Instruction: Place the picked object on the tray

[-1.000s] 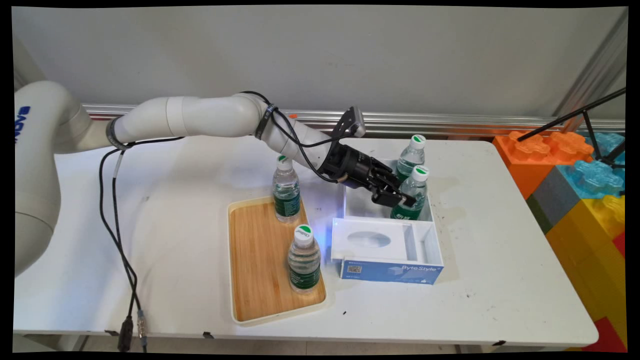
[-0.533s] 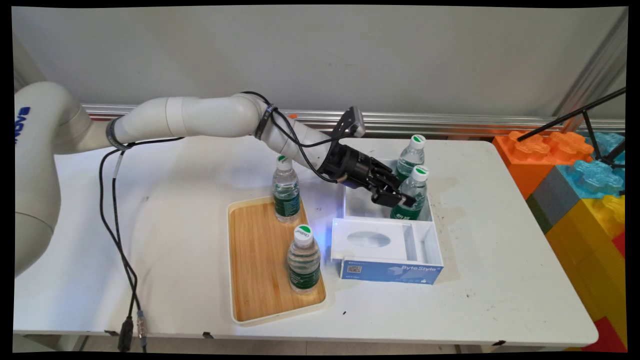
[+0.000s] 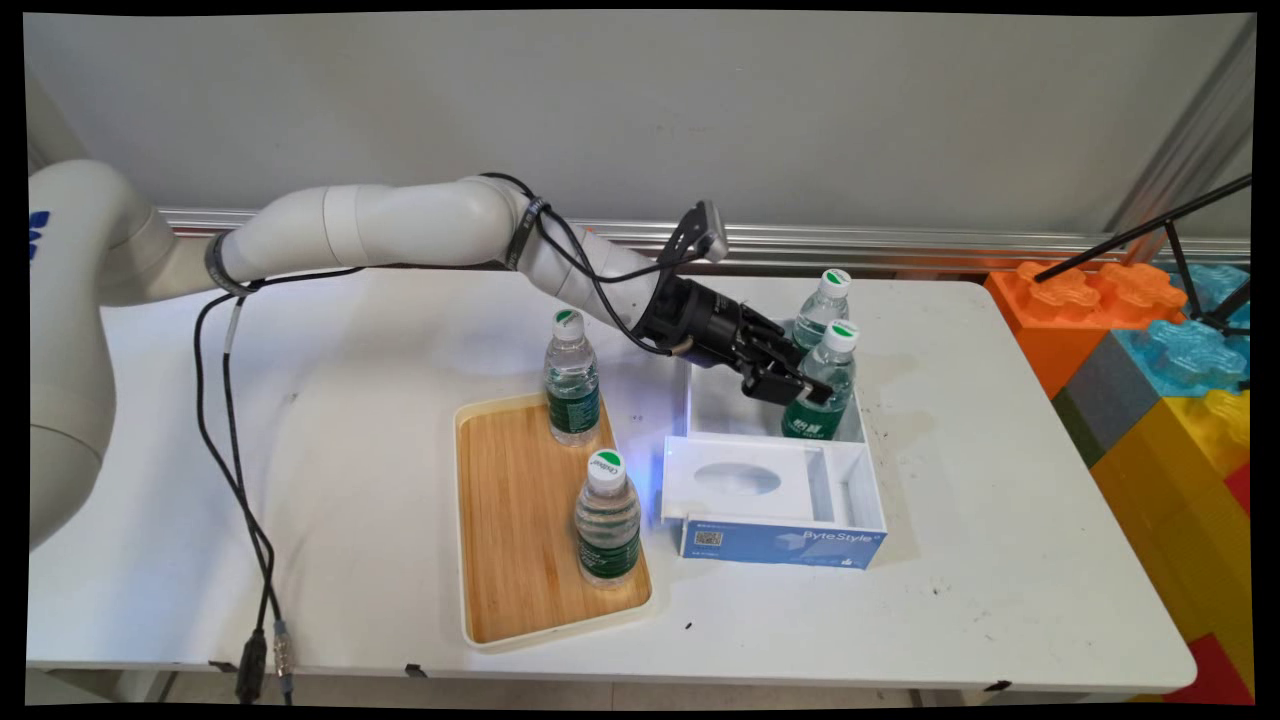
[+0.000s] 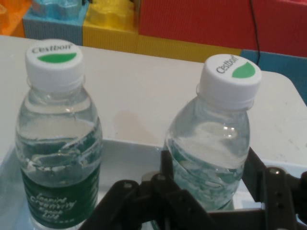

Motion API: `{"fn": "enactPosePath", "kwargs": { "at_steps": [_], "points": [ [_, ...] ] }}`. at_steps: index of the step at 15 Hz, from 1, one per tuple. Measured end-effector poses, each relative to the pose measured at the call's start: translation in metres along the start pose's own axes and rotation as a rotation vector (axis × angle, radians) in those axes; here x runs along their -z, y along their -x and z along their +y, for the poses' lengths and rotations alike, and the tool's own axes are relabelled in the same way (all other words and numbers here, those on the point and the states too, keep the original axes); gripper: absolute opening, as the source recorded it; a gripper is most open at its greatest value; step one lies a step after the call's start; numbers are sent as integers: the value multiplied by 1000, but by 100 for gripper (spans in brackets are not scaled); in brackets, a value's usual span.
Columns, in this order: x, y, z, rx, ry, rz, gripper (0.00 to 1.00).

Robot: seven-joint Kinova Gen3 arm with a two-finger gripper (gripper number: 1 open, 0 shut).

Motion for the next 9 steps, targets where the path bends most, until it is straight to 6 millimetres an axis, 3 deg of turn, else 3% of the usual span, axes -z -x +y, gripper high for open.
{"fn": "enactPosePath", "kwargs": {
  "at_steps": [9],
  "points": [
    [24,-28,-2,-8,-15,35,0]
  ]
}}
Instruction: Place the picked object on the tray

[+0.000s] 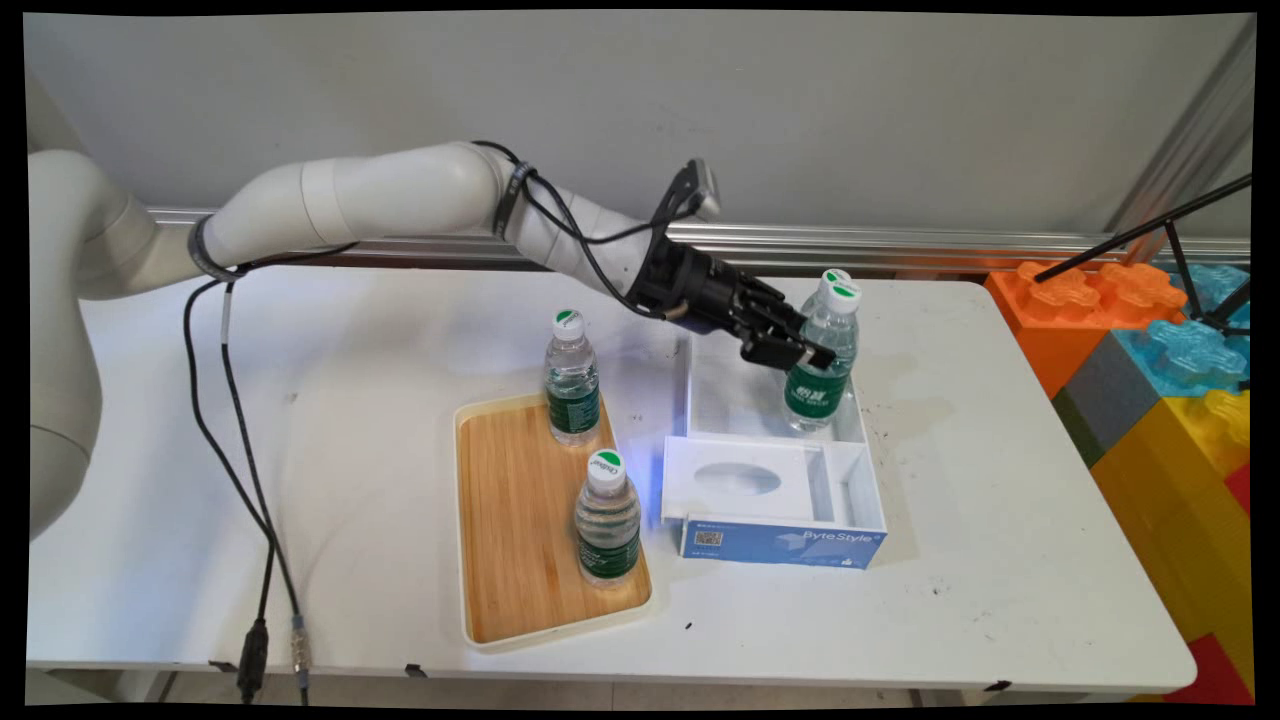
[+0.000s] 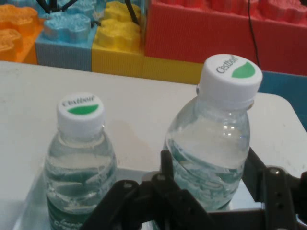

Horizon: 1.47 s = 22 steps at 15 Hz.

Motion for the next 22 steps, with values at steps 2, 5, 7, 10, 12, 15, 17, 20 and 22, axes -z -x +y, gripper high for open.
{"fn": "enactPosePath", "kwargs": {
  "at_steps": [2,5,7,10,12,15,17,20,22],
  "points": [
    [7,-7,-1,4,-5,7,0],
    [18,-16,0,14,-8,16,0],
    [24,-22,0,19,-10,21,0],
    [36,-29,2,29,-9,29,0],
    [45,-32,4,36,-6,32,0],
    [62,-35,10,48,4,33,0],
    [70,-35,14,52,13,32,0],
    [87,-34,23,58,27,28,0],
    [95,-33,27,57,34,25,0]
  ]
}}
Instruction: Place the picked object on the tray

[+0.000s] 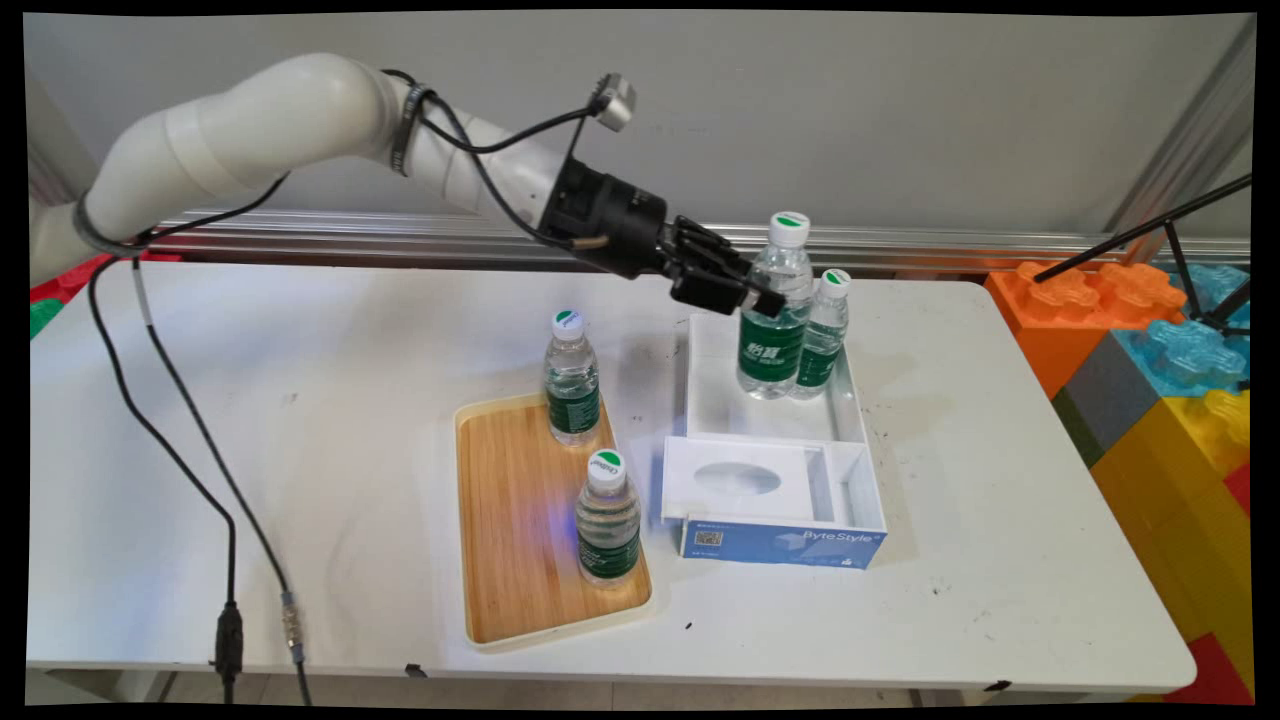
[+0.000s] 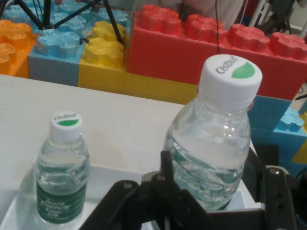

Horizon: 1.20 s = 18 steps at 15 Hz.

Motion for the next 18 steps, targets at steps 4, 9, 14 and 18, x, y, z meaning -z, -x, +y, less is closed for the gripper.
{"fn": "enactPosePath", "kwargs": {
  "at_steps": [4,9,14,18],
  "points": [
    [18,5,8,-12,10,-9,0],
    [44,14,18,-34,26,-32,0],
    [67,26,25,-42,25,-60,0],
    [82,37,27,-48,17,-86,0]
  ]
}}
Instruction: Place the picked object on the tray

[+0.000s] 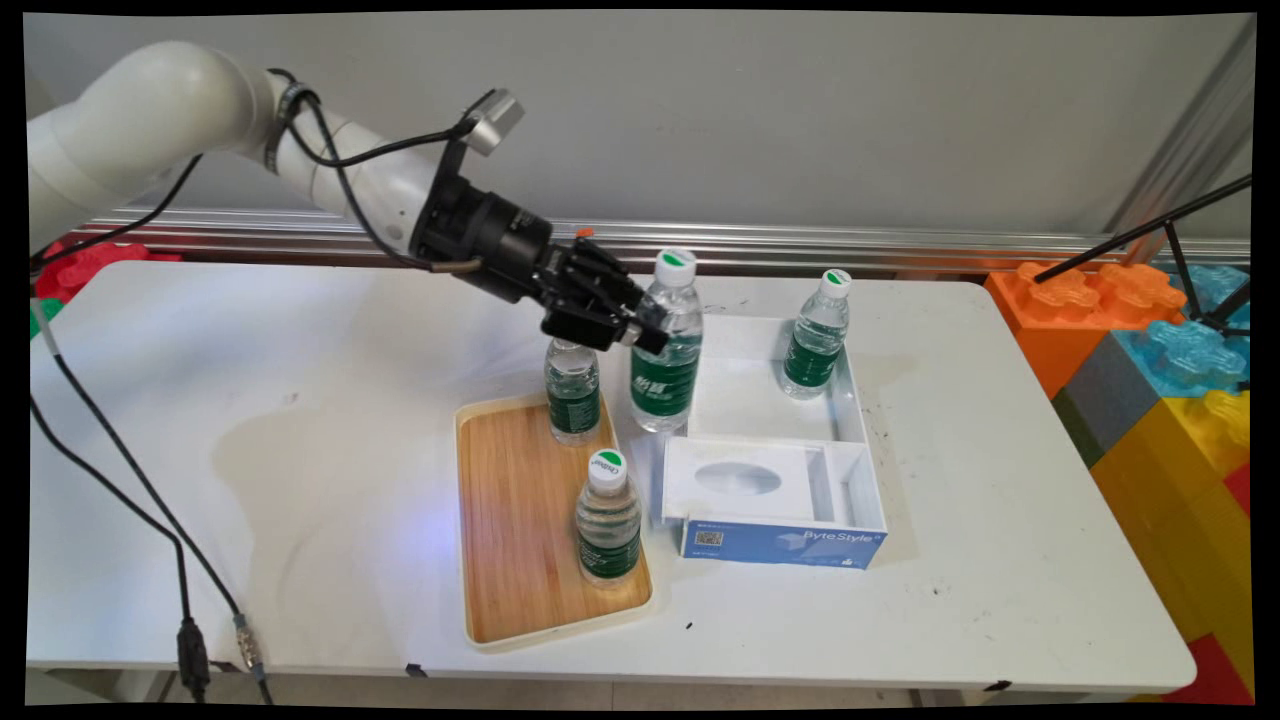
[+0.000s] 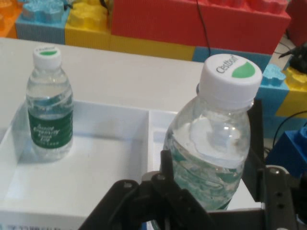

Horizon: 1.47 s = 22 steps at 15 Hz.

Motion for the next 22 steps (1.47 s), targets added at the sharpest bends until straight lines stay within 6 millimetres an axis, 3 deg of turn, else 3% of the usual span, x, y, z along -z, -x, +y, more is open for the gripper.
{"fn": "enactPosePath", "kwargs": {
  "at_steps": [8,22],
  "points": [
    [18,25,8,12,-4,-49,0],
    [27,61,15,43,-16,-121,0]
  ]
}}
